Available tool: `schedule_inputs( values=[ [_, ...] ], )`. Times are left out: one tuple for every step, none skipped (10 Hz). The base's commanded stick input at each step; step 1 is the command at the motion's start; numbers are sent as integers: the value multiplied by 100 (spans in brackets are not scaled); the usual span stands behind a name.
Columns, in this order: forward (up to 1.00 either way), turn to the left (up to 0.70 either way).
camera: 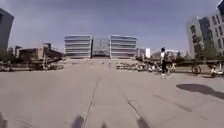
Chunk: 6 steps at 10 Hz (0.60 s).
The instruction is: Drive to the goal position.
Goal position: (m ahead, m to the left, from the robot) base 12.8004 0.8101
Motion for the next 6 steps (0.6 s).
schedule_inputs(
  values=[
    [100,0],
    [100,0],
    [100,0],
    [100,0],
    [100,0],
    [100,0]
  ],
)
